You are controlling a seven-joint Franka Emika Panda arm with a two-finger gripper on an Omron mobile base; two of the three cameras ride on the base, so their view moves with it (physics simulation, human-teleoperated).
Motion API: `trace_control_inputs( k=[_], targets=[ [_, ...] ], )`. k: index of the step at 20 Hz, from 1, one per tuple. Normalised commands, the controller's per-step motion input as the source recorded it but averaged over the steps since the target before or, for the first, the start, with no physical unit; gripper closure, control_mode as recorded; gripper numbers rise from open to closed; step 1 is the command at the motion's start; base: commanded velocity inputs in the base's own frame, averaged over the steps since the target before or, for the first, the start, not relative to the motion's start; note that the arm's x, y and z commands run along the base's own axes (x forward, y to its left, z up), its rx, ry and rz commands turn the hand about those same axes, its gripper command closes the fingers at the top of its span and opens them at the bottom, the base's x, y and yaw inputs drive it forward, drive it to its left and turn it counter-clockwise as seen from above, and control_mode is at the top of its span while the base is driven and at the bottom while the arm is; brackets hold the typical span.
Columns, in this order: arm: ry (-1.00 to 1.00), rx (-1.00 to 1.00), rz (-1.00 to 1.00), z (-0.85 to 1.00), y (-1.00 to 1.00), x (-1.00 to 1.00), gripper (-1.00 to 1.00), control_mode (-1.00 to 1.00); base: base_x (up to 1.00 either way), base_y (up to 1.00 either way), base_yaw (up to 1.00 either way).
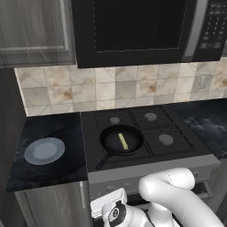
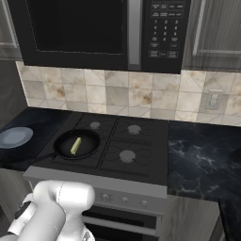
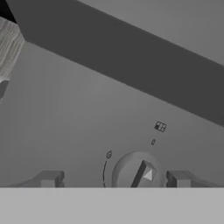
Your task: Pick up the butter stick and place it in the pan. Then turn on the burner for the pan.
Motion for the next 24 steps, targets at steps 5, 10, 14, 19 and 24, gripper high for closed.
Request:
trace_control_inputs(
  k=[5, 10, 14, 19, 24],
  targets=[
    [0.0, 0.0, 0.0, 0.0, -0.04, 0.01, 1.0, -1.0, 0.0, 0.0, 0.0],
    [0.0, 0.0, 0.01, 0.0, -0.12, 0.05, 1.0, -1.0, 0.0, 0.0, 0.0],
    [0.0, 0.0, 0.0, 0.0, -0.05, 0.11, 1.0, -1.0, 0.0, 0.0, 0.0],
    [0.0, 0.0, 0.01, 0.0, -0.02, 0.11, 1.0, -1.0, 0.0, 0.0, 0.0],
    [0.0, 0.0, 0.02, 0.0, 0.0, 0.12, 1.0, -1.0, 0.0, 0.0, 0.0]
  ],
)
